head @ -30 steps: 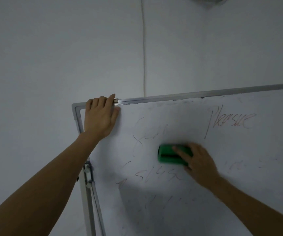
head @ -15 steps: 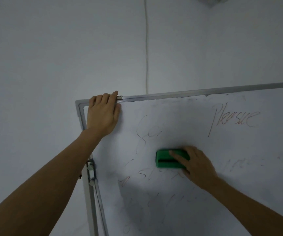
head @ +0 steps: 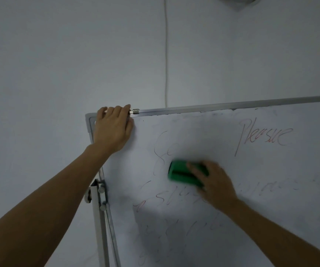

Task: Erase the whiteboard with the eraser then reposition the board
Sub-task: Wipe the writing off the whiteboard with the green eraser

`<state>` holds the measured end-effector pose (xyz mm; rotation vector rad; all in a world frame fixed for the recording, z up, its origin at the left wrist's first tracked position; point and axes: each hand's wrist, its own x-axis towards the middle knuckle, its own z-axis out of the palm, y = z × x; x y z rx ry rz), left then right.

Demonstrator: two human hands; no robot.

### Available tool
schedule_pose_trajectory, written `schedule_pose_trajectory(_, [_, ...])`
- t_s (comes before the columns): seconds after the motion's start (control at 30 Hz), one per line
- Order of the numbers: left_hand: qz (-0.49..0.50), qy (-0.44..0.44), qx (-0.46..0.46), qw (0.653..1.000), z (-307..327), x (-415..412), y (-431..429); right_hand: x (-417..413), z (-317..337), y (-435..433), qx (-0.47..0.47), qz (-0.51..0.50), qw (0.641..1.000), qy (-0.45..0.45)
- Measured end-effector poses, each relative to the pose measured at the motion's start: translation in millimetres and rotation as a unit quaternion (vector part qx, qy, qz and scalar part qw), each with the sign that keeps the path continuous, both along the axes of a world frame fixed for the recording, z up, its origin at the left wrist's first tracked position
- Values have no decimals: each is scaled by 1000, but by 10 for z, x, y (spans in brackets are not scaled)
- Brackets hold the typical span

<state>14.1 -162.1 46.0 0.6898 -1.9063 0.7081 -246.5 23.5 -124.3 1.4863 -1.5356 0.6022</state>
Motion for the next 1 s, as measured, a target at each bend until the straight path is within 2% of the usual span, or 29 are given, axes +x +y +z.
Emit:
schedule_pose_trajectory(0.07, [28, 19, 14, 999, 14, 99, -49, -120, 407, 66, -91, -28, 989, -112])
schedule_pose_trajectory(0.13, [43, 37, 21, 998, -22, 190, -103, -192, 697, 64, -176, -37, 957, -228])
schedule_pose_trajectory(0.2, [38, 43, 16, 998, -79, 231, -137, -59, 696, -43, -206, -46, 943, -255])
schedule_pose_trajectory(0.27, [27, 55, 19, 998, -93, 223, -140, 198, 398, -183, -149, -37, 973, -170])
schedule_pose_trajectory(0.33, [21, 63, 24, 997, -82, 231, -142, 427, -91, -287, -33, -1, 999, -38])
schedule_pose_trajectory(0.37, [19, 61, 21, 998, -83, 246, -151, 477, -317, -302, 28, 14, 999, 16])
schedule_pose_trajectory(0.4, [16, 56, 17, 998, -86, 272, -166, 470, -461, -307, 71, 26, 996, 49])
schedule_pose_trajectory(0.47, [13, 50, 11, 999, -96, 318, -185, 368, -399, -287, 66, 39, 995, 57])
schedule_pose_trajectory(0.53, [9, 48, 12, 999, -97, 318, -181, 254, -54, -240, -13, 21, 1000, 16])
schedule_pose_trajectory(0.6, [7, 53, 12, 999, -93, 290, -167, 145, 419, -174, -108, -3, 991, -78])
schedule_pose_trajectory(0.7, [6, 57, 9, 998, -99, 247, -145, 63, 762, -175, -209, -26, 943, -257])
schedule_pose_trajectory(0.73, [5, 56, 10, 998, -103, 236, -141, 101, 722, -192, -216, -29, 937, -273])
schedule_pose_trajectory(0.8, [5, 51, 16, 999, -101, 225, -141, 243, 424, -228, -168, -32, 961, -218])
schedule_pose_trajectory(0.87, [8, 47, 29, 998, -91, 236, -148, 412, -21, -238, -76, -19, 990, -120])
schedule_pose_trajectory(0.93, [16, 43, 36, 998, -85, 270, -160, 486, -321, -228, 15, 3, 1000, -26])
schedule_pose_trajectory(1.0, [18, 42, 33, 998, -87, 302, -162, 433, -243, -218, 47, 8, 998, 31])
